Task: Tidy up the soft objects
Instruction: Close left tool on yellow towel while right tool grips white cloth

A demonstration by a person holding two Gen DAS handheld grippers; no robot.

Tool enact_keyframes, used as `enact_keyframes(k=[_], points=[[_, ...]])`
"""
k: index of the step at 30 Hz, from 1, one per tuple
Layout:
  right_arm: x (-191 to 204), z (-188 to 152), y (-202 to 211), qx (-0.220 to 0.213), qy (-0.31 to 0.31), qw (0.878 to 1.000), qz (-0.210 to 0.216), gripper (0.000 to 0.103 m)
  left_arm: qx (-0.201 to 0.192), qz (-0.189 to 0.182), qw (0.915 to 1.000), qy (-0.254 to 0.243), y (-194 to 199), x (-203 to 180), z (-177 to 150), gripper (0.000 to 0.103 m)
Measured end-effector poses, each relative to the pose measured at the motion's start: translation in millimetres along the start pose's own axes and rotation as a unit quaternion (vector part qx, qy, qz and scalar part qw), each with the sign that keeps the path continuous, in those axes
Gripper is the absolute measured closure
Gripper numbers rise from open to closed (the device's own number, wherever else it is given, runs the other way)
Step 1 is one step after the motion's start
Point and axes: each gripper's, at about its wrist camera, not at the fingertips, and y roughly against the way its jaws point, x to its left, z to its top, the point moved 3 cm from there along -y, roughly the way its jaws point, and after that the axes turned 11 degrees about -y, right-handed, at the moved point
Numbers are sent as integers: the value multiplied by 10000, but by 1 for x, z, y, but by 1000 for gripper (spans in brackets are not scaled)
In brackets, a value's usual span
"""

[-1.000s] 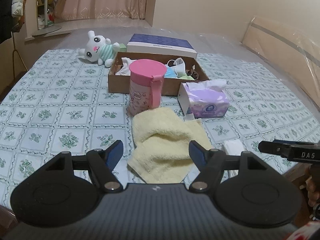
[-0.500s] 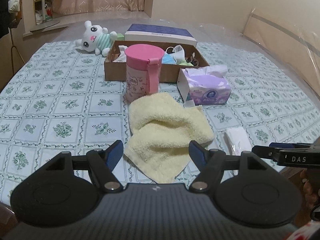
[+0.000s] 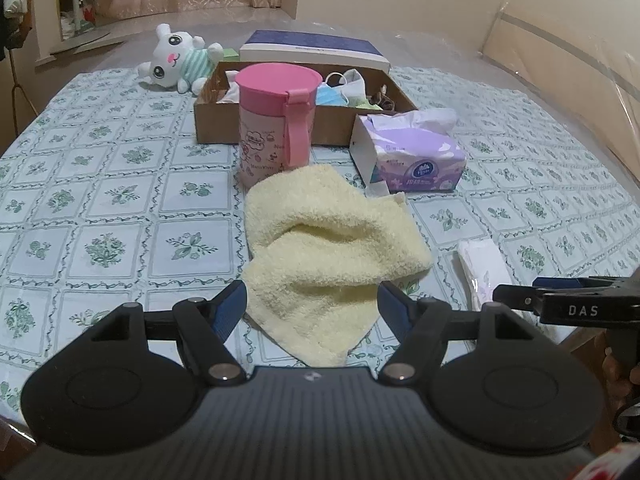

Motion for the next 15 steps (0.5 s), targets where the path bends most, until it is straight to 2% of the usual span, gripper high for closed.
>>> enact_keyframes(k=[10,11,12,15], points=[[-1,-8,-26,-32,362,9987,-354,26,105,51,9996,-247,-27,-6,-4,33],[-2,-9,-29,-51,394,9985,-382,30,110,52,9997,-235,-29,-5,-4,33],[-2,-9,-31,-59,419,9983,-393,38,104,45,9997,-227,-30,-5,-4,33],[-2,-10,-40,-4,464,9982,-384,42,97,56,9996,-276,-36,-6,-4,33]])
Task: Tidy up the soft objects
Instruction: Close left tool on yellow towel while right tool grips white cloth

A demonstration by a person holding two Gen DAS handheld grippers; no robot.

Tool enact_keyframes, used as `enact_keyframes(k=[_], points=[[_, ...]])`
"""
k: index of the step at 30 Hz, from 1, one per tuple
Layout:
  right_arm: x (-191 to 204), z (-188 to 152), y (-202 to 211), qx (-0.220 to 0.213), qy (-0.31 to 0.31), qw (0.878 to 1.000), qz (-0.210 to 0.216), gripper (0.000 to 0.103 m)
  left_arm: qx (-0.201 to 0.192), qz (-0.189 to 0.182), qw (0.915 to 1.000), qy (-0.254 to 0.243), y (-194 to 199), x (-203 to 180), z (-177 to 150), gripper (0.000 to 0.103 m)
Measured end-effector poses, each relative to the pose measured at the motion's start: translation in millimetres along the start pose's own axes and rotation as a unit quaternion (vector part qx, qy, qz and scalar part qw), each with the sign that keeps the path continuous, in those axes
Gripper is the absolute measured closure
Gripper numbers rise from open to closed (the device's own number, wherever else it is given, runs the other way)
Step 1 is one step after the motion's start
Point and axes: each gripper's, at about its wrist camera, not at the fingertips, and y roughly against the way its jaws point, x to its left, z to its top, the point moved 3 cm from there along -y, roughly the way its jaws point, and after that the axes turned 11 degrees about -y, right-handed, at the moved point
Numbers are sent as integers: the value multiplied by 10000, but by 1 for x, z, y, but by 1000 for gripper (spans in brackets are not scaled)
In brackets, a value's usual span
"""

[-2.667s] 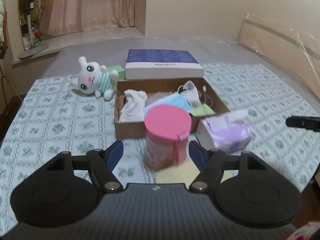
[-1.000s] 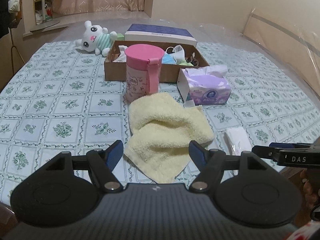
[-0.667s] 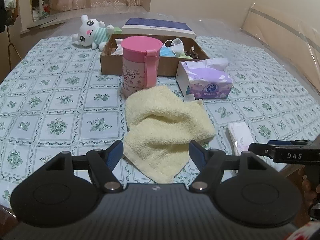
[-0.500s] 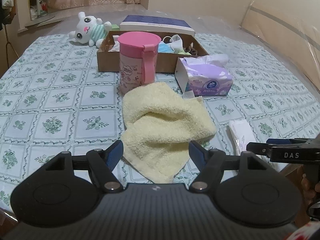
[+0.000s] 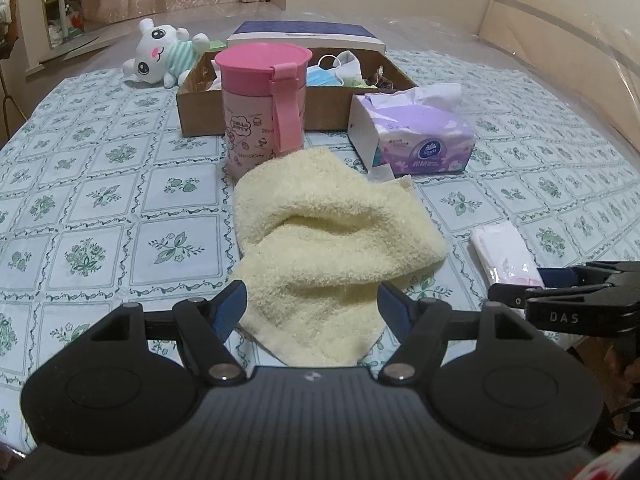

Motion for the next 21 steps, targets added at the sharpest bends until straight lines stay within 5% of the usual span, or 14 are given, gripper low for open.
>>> enact_keyframes(k=[8,17,19,21], points=[[-1,5,-2,-259,155,9995,90,63,-19,118,9994,-338,-15,-7,1,33],[-28,19,7,-409,-256,9988,-10,64,176,241,9989,-348,-53,12,-5,33],[-34,20,8,-416,-351,9985,-43,64,135,135,9994,-272,-56,18,-8,50],[-39,21,9,-417,-437,9982,-53,64,97,-6,9997,-217,-54,23,-8,82]])
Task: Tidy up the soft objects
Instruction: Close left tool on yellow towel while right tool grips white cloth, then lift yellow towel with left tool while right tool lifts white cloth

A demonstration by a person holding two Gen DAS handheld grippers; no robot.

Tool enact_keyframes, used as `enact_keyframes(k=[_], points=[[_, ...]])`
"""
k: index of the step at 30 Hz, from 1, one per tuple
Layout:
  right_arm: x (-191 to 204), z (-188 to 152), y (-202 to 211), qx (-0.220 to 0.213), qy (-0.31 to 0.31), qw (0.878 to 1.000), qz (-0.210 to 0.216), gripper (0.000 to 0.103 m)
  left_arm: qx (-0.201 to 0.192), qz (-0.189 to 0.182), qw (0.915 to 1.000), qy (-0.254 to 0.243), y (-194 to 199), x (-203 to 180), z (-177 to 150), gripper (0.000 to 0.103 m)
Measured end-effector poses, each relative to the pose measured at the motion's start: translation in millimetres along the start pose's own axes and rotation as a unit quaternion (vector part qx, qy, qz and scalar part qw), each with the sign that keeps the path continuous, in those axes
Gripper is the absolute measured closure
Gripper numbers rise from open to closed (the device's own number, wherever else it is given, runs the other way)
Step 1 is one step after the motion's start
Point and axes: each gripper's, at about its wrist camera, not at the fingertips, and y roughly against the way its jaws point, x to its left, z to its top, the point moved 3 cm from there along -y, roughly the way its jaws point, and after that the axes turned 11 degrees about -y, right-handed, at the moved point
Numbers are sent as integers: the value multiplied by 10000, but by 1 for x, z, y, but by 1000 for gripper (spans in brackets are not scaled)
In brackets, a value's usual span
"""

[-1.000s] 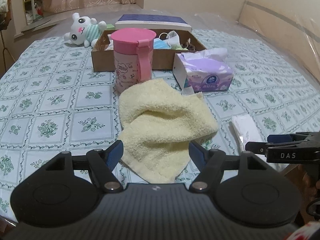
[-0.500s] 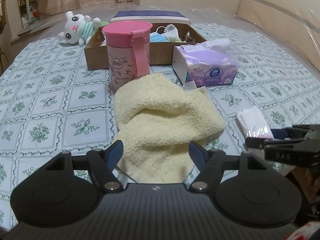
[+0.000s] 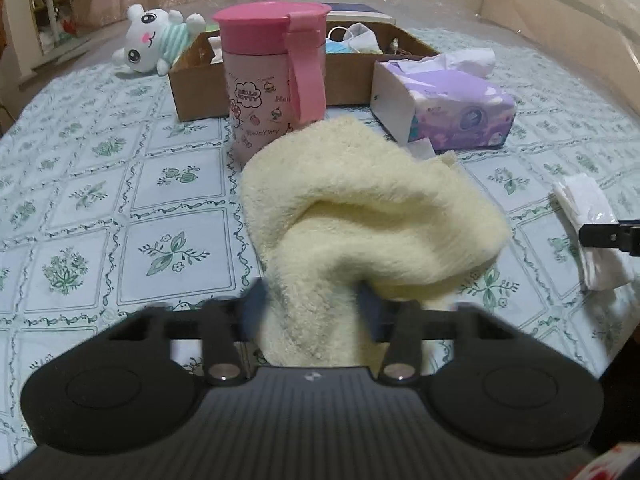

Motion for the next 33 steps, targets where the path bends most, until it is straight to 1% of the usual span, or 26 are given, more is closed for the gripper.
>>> enact_keyframes(k=[1,3,5,12,16,19,22,25,26,28,31,33], points=[[-1,0,1,1,-35,10000,5,64,-11,-45,10000,29,3,2,0,87],[-3,1,2,2,-82,10000,23,64,-51,-65,9999,71,12,9,-2,92],[-2,1,4,-11,-77,10000,62,64,-71,-12,9999,96,25,18,-5,92],[6,-1,6,-2,-29,9998,204,64,107,356,9993,4,79,51,-17,92],[8,-3,5,33,-34,9998,218,64,-44,519,9986,-67,111,66,-10,92],[9,-3,5,33,-43,9997,225,64,-276,468,9985,-57,122,68,5,92],[8,-2,5,21,-46,9997,220,64,-404,273,9987,-127,114,55,17,92],[7,-1,6,8,-47,9998,195,64,-361,-88,9991,-188,91,32,26,92],[7,0,6,1,-49,9998,188,64,-330,-243,9990,-162,81,24,28,92],[5,1,7,-15,-54,9999,158,64,-264,-431,9986,-123,64,11,30,92],[3,2,7,-21,-66,9999,138,64,-144,-599,9981,0,40,0,30,92],[2,2,7,-16,-71,9999,140,64,-70,-721,9971,213,28,-2,27,91]])
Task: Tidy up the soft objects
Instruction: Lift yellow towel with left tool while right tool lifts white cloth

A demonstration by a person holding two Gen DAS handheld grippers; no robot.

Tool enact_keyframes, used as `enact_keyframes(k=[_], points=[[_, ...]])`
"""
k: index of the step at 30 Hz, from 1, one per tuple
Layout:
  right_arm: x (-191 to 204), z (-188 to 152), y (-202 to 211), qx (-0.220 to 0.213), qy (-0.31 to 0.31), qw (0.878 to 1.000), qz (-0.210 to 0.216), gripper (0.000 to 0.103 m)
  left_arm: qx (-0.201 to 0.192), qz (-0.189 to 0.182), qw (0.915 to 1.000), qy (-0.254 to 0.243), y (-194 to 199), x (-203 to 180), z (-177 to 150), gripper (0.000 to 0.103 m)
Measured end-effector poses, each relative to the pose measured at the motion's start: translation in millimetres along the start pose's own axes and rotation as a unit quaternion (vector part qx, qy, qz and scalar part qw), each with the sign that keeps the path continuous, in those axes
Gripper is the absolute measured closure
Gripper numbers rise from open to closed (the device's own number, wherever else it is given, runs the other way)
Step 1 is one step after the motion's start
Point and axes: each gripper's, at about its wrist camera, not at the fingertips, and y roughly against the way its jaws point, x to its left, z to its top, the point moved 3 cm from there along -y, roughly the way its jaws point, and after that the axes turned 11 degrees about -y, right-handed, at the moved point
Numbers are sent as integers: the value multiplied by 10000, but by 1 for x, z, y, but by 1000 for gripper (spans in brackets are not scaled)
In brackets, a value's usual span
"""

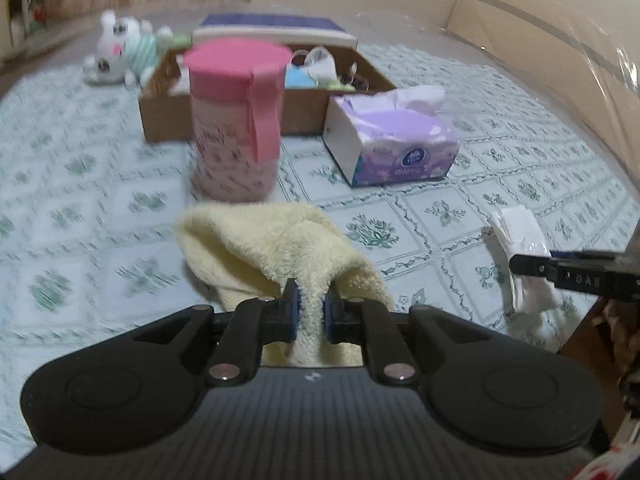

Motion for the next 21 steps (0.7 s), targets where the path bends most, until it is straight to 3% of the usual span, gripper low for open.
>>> enact_keyframes(k=[4,11,17,21], points=[[2,0,-2,28,24,10000,49,64,65,157,9996,228,-17,6,-4,83],[7,3,-8,42,63,9999,135,64,200,661,9968,411,-27,28,-11,30],[9,4,-14,80,53,9998,154,64,188,425,9959,780,-39,44,-14,29],[8,4,-17,97,50,9999,129,64,71,196,9967,780,-45,42,-11,51]])
